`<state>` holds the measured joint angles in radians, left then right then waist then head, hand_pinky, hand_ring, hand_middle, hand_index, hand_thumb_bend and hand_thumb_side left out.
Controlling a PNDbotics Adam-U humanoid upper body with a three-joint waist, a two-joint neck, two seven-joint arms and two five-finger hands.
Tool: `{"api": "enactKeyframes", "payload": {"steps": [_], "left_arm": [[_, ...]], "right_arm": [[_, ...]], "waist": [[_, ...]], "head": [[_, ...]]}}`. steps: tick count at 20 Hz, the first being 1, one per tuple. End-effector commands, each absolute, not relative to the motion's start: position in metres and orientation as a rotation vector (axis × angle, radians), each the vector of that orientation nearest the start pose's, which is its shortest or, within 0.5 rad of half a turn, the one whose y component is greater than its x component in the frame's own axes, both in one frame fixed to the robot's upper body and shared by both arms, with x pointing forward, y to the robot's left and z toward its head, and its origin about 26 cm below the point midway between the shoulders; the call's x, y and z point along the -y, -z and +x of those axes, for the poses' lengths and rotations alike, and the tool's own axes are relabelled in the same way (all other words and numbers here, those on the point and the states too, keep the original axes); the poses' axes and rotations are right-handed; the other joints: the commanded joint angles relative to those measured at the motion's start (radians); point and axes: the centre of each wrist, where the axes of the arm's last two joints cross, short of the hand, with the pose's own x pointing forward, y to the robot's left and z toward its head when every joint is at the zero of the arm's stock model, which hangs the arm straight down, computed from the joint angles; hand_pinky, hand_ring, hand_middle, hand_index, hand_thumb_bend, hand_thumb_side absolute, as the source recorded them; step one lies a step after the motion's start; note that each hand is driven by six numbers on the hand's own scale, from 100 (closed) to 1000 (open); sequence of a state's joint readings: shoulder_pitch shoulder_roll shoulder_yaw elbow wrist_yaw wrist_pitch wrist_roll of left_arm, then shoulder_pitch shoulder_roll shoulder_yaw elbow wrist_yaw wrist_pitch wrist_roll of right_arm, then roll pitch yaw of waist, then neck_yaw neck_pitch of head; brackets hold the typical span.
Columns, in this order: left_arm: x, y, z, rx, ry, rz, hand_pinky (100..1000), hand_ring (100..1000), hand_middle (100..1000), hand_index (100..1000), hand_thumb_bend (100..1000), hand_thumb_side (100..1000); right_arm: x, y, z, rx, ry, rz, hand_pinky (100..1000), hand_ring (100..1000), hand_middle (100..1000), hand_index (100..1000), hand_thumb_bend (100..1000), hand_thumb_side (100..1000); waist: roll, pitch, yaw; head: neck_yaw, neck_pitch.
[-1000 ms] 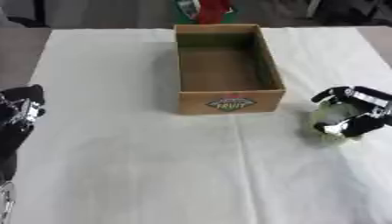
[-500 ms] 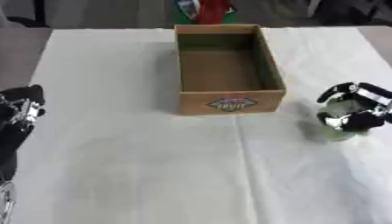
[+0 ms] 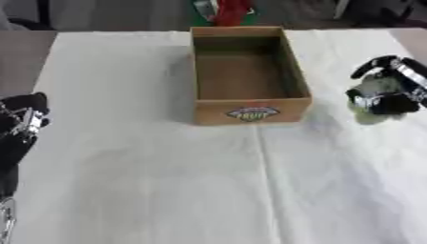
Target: Pick up objects on the table and place them in the box.
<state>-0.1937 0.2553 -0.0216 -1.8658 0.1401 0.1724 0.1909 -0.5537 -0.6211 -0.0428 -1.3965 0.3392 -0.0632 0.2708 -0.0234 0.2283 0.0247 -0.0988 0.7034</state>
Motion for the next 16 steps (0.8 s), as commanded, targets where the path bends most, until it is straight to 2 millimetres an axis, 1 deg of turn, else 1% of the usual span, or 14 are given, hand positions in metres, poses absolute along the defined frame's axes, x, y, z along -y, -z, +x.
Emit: {"api": "enactKeyframes", "payload": {"steps": [1, 6, 9, 12, 14, 16], "left_arm": [[-0.265, -0.138, 0.305, 1.896, 0.030, 0.138, 723, 688, 636, 660, 381, 386], [-0.263, -0.139, 0.305, 1.897, 0.038, 0.126, 723, 688, 636, 660, 382, 386], [-0.262, -0.139, 0.306, 1.900, 0.045, 0.120, 723, 688, 636, 660, 382, 386], [-0.259, -0.140, 0.306, 1.903, 0.051, 0.109, 723, 688, 636, 660, 382, 385], [-0.258, -0.142, 0.307, 1.906, 0.056, 0.104, 723, 688, 636, 660, 382, 385], [-0.258, -0.143, 0.307, 1.909, 0.059, 0.100, 723, 688, 636, 660, 382, 385]], "right_arm": [[0.361, -0.229, 0.398, 1.822, -0.897, -0.764, 269, 439, 648, 664, 274, 100], [0.321, -0.256, 0.430, 1.912, -0.879, -0.763, 273, 444, 660, 672, 268, 100], [0.295, -0.268, 0.449, 1.946, -0.876, -0.753, 278, 450, 662, 673, 276, 100], [0.266, -0.269, 0.467, 1.952, -0.895, -0.737, 284, 459, 669, 682, 275, 100], [0.249, -0.264, 0.477, 1.942, -0.916, -0.742, 291, 464, 675, 691, 283, 100], [0.237, -0.257, 0.484, 1.927, -0.932, -0.757, 297, 468, 680, 695, 285, 100]], "waist": [[0.001, -0.020, 0.002], [0.005, -0.019, 0.019], [0.006, -0.017, 0.034], [0.006, -0.013, 0.053], [0.006, -0.011, 0.065], [0.006, -0.010, 0.073]], "head": [[-0.002, 0.006], [-0.009, 0.001], [-0.016, -0.003], [-0.024, -0.012], [-0.028, -0.017], [-0.030, -0.020]]}}
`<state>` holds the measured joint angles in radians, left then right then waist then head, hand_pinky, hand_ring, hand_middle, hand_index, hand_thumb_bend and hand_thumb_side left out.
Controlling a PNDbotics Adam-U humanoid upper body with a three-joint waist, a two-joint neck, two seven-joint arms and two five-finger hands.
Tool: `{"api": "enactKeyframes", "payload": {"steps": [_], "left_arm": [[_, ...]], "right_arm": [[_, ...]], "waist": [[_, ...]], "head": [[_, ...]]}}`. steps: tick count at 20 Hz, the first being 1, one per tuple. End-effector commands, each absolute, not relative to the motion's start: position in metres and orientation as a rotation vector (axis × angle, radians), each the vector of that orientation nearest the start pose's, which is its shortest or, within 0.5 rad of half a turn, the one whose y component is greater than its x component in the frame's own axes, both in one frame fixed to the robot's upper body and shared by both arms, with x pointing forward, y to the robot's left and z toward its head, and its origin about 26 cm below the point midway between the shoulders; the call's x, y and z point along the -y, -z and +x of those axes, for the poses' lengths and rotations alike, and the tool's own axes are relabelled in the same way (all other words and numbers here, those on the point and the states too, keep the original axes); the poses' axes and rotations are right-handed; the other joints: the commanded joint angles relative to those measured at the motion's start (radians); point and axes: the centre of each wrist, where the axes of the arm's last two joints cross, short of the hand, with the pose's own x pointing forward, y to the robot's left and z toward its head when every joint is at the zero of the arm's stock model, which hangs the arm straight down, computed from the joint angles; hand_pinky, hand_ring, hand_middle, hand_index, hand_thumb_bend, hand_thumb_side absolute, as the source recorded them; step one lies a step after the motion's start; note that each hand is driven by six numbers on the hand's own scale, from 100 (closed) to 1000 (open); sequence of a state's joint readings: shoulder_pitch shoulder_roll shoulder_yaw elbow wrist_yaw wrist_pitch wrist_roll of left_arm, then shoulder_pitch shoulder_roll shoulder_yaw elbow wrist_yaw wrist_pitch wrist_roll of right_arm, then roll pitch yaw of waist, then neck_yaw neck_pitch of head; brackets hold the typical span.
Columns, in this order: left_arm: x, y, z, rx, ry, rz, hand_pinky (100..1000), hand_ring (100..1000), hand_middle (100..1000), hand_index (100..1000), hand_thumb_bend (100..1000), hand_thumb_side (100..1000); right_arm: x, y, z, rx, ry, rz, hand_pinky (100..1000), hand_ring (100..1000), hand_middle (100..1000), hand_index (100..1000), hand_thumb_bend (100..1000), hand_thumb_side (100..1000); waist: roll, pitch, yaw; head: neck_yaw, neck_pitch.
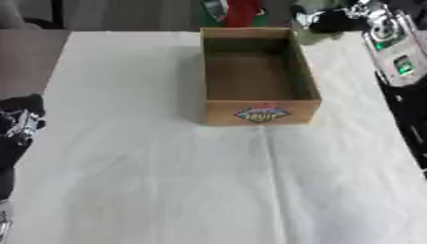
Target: Pick up objects on the table and place them in the box.
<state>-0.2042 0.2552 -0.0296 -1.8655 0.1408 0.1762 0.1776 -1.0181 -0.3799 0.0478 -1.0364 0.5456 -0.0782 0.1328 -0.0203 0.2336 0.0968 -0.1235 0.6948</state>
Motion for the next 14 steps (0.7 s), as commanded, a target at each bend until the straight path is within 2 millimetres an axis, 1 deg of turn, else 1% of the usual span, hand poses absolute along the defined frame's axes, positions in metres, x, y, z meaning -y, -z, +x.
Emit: {"api": "enactKeyframes", "payload": {"steps": [1, 2, 3, 4, 5, 7, 8, 9, 11, 13, 14], "left_arm": [[-0.258, -0.143, 0.307, 1.909, 0.059, 0.100, 724, 687, 636, 660, 382, 385], [-0.257, -0.143, 0.307, 1.910, 0.060, 0.098, 723, 687, 635, 660, 382, 385], [-0.257, -0.143, 0.307, 1.910, 0.061, 0.096, 723, 687, 635, 660, 383, 385], [-0.257, -0.143, 0.307, 1.911, 0.062, 0.094, 723, 687, 635, 659, 383, 386], [-0.256, -0.143, 0.307, 1.912, 0.063, 0.091, 723, 687, 635, 660, 383, 385], [-0.256, -0.144, 0.308, 1.913, 0.063, 0.090, 724, 687, 635, 659, 383, 385], [-0.256, -0.144, 0.308, 1.913, 0.062, 0.090, 724, 686, 635, 659, 383, 385], [-0.256, -0.144, 0.308, 1.913, 0.061, 0.091, 724, 686, 635, 659, 383, 385], [-0.256, -0.144, 0.307, 1.912, 0.059, 0.092, 724, 686, 635, 659, 383, 385], [-0.256, -0.143, 0.307, 1.912, 0.058, 0.092, 724, 686, 635, 659, 384, 385], [-0.256, -0.143, 0.307, 1.912, 0.058, 0.092, 724, 686, 634, 659, 384, 385]], "right_arm": [[0.235, -0.252, 0.486, 1.916, -0.943, -0.764, 328, 499, 709, 726, 309, 100], [0.228, -0.246, 0.490, 1.891, -0.961, -0.773, 350, 525, 727, 742, 306, 100], [0.222, -0.240, 0.493, 1.869, -0.977, -0.794, 352, 527, 729, 745, 306, 100], [0.218, -0.234, 0.495, 1.849, -0.990, -0.817, 402, 579, 760, 772, 328, 100], [0.215, -0.229, 0.497, 1.829, -1.000, -0.846, 407, 584, 762, 773, 331, 100], [0.212, -0.218, 0.500, 1.794, -1.004, -0.904, 444, 620, 780, 789, 352, 100], [0.213, -0.214, 0.501, 1.780, -0.999, -0.934, 486, 652, 786, 796, 360, 100], [0.213, -0.211, 0.502, 1.768, -0.994, -0.958, 498, 662, 787, 797, 363, 100], [0.216, -0.204, 0.502, 1.743, -0.985, -0.990, 551, 704, 796, 803, 376, 100], [0.219, -0.201, 0.503, 1.729, -0.979, -1.004, 631, 768, 814, 809, 399, 100], [0.221, -0.200, 0.503, 1.724, -0.977, -1.008, 724, 830, 838, 820, 434, 100]], "waist": [[0.002, -0.015, 0.003], [0.002, -0.014, 0.009], [0.002, -0.013, 0.013], [0.002, -0.012, 0.015], [0.002, -0.012, 0.017], [0.002, -0.011, 0.019], [0.002, -0.010, 0.019], [0.002, -0.010, 0.019], [0.002, -0.010, 0.018], [0.001, -0.011, 0.016], [0.000, -0.011, 0.015]], "head": [[-0.004, -0.013], [-0.007, -0.015], [-0.008, -0.017], [-0.010, -0.018], [-0.011, -0.019], [-0.011, -0.021], [-0.011, -0.021], [-0.010, -0.021], [-0.009, -0.021], [-0.008, -0.020], [-0.007, -0.020]]}}
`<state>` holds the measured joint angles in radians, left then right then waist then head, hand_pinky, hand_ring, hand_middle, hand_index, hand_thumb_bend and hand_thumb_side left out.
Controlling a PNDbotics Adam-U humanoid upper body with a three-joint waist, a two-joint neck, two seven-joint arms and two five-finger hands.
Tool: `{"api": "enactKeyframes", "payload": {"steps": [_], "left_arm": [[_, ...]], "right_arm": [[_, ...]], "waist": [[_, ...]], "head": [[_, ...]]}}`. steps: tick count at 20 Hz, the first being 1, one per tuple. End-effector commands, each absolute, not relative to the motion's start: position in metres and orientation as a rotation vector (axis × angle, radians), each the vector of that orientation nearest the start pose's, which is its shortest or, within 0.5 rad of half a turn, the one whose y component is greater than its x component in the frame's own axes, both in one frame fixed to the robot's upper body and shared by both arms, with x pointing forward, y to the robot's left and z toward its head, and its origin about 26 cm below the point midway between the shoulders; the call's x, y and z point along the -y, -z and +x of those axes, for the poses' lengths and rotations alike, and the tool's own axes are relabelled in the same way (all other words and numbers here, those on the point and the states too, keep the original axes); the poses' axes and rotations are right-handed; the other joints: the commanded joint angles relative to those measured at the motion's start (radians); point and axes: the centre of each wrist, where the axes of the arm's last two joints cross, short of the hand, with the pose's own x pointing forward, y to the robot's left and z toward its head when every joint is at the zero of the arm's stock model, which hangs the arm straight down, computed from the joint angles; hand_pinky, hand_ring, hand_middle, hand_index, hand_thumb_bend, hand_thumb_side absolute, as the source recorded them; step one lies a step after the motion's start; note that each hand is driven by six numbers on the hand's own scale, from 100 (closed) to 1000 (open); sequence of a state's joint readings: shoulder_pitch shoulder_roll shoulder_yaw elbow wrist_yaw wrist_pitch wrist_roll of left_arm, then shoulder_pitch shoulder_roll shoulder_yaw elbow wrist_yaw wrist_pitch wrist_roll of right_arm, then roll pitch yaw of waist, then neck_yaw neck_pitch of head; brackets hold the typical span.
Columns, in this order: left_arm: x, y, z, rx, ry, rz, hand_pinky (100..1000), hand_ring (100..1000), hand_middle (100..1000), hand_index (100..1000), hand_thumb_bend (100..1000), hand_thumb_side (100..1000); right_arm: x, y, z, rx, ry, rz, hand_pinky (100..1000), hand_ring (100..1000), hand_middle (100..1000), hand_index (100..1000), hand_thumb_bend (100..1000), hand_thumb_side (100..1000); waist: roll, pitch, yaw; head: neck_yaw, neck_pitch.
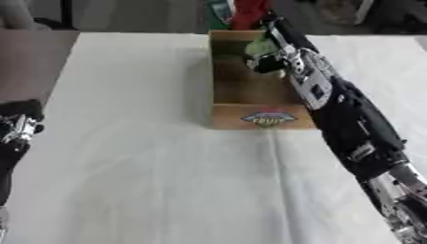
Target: Pick up objects on the table and place them in the box.
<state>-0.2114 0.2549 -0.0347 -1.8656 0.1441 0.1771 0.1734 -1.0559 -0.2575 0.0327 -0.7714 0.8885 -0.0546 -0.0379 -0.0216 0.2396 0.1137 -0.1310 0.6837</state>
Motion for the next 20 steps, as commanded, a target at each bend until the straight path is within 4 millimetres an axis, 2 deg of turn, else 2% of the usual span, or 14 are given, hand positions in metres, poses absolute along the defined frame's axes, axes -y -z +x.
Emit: {"api": "enactKeyframes", "payload": {"steps": [1, 2, 4, 6, 9, 12, 16, 20], "left_arm": [[-0.256, -0.143, 0.307, 1.912, 0.057, 0.092, 724, 685, 634, 659, 384, 385], [-0.256, -0.143, 0.307, 1.911, 0.057, 0.092, 724, 685, 634, 659, 384, 385], [-0.257, -0.143, 0.307, 1.910, 0.057, 0.093, 724, 685, 634, 658, 384, 385], [-0.257, -0.142, 0.307, 1.909, 0.055, 0.095, 724, 685, 634, 658, 385, 385], [-0.258, -0.142, 0.307, 1.907, 0.051, 0.099, 724, 684, 634, 658, 385, 385], [-0.258, -0.141, 0.306, 1.905, 0.047, 0.102, 724, 684, 633, 658, 386, 385], [-0.259, -0.140, 0.306, 1.904, 0.042, 0.107, 724, 683, 633, 657, 385, 385], [-0.261, -0.140, 0.306, 1.903, 0.037, 0.115, 724, 683, 632, 657, 386, 385]], "right_arm": [[0.222, -0.201, 0.503, 1.723, -0.976, -1.010, 755, 852, 849, 825, 451, 100], [0.223, -0.201, 0.503, 1.723, -0.977, -1.010, 825, 897, 874, 843, 507, 171], [0.226, -0.205, 0.502, 1.730, -0.978, -1.010, 865, 918, 891, 854, 553, 228], [0.229, -0.209, 0.501, 1.737, -0.978, -1.004, 880, 927, 898, 865, 618, 279], [0.238, -0.219, 0.497, 1.769, -0.949, -1.007, 874, 923, 896, 864, 619, 292], [0.251, -0.229, 0.491, 1.825, -0.854, -1.016, 828, 892, 865, 850, 595, 289], [0.275, -0.240, 0.478, 1.911, -0.675, -1.023, 703, 812, 806, 819, 537, 261], [0.301, -0.244, 0.461, 1.976, -0.474, -1.007, 644, 763, 764, 789, 493, 233]], "waist": [[0.001, -0.018, -0.003], [0.001, -0.019, -0.004], [0.001, -0.020, -0.006], [0.000, -0.021, -0.007], [0.000, -0.023, -0.010], [-0.001, -0.023, -0.017], [-0.002, -0.023, -0.027], [-0.002, -0.021, -0.036]], "head": [[0.001, -0.009], [0.002, -0.009], [0.003, -0.008], [0.005, -0.008], [0.010, -0.008], [0.015, -0.006], [0.020, -0.005], [0.026, -0.004]]}}
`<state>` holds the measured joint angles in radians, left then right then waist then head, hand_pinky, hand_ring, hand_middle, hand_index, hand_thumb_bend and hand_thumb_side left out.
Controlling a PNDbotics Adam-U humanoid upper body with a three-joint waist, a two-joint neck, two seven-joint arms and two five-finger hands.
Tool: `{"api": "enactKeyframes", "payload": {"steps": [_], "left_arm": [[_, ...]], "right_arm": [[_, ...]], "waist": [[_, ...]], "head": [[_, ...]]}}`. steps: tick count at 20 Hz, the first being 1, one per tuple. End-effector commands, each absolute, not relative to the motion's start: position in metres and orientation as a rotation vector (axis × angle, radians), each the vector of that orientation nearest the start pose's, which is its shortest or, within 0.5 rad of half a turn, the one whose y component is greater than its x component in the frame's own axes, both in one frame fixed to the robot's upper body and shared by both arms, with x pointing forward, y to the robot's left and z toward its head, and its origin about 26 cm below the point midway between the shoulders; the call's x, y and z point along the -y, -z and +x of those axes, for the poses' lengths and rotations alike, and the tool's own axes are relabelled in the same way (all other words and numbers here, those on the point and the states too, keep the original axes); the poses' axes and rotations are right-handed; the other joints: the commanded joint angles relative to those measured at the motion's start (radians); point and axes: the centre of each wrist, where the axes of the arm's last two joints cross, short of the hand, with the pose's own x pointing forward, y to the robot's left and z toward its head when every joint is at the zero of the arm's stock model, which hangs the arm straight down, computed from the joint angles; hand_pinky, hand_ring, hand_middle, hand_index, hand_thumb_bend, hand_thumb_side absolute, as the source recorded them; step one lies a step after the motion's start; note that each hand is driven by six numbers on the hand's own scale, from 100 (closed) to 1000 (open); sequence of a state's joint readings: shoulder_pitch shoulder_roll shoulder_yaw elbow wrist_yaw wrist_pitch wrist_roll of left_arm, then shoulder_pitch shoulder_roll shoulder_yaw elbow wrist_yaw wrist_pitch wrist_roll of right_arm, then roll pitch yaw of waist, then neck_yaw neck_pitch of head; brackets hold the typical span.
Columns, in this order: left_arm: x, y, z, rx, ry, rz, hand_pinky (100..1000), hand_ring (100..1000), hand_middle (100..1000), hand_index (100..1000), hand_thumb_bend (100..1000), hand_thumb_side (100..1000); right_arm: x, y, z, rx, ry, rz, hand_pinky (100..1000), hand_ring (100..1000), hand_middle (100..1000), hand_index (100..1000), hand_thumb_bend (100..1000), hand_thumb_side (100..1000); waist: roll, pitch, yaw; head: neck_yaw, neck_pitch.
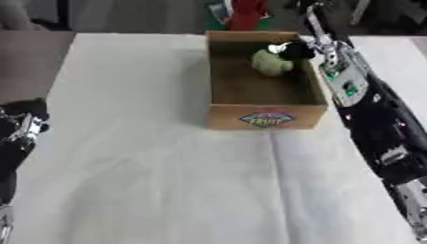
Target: Pick up objects on the table and place them in the box.
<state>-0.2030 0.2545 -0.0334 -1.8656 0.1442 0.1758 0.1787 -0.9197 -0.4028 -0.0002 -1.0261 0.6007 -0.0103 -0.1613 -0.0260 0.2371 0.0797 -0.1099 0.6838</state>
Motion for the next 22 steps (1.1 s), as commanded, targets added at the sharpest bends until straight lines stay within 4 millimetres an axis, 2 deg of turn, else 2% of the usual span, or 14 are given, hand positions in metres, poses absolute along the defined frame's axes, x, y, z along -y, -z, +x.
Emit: {"api": "enactKeyframes", "payload": {"steps": [1, 5, 11, 16, 22], "left_arm": [[-0.261, -0.140, 0.306, 1.902, 0.035, 0.116, 724, 683, 632, 657, 386, 385], [-0.262, -0.140, 0.306, 1.903, 0.030, 0.122, 724, 682, 632, 656, 386, 384], [-0.263, -0.140, 0.305, 1.903, 0.025, 0.128, 724, 682, 631, 656, 386, 384], [-0.263, -0.140, 0.305, 1.905, 0.023, 0.131, 724, 681, 631, 656, 386, 384], [-0.263, -0.140, 0.305, 1.905, 0.024, 0.130, 724, 681, 630, 655, 386, 384]], "right_arm": [[0.309, -0.244, 0.456, 1.989, -0.421, -0.996, 636, 757, 757, 783, 489, 229], [0.331, -0.240, 0.436, 2.024, -0.284, -0.941, 622, 741, 741, 776, 480, 227], [0.352, -0.224, 0.412, 2.017, -0.196, -0.894, 616, 733, 735, 775, 476, 228], [0.361, -0.207, 0.402, 1.985, -0.148, -0.858, 612, 729, 729, 773, 473, 226], [0.364, -0.197, 0.397, 1.969, -0.113, -0.824, 609, 726, 723, 773, 470, 221]], "waist": [[0.003, -0.018, -0.005], [0.003, -0.016, -0.011], [0.003, -0.015, -0.017], [0.004, -0.014, -0.021], [0.005, -0.013, -0.020]], "head": [[0.008, -0.003], [0.014, -0.004], [0.020, -0.003], [0.023, -0.003], [0.023, -0.002]]}}
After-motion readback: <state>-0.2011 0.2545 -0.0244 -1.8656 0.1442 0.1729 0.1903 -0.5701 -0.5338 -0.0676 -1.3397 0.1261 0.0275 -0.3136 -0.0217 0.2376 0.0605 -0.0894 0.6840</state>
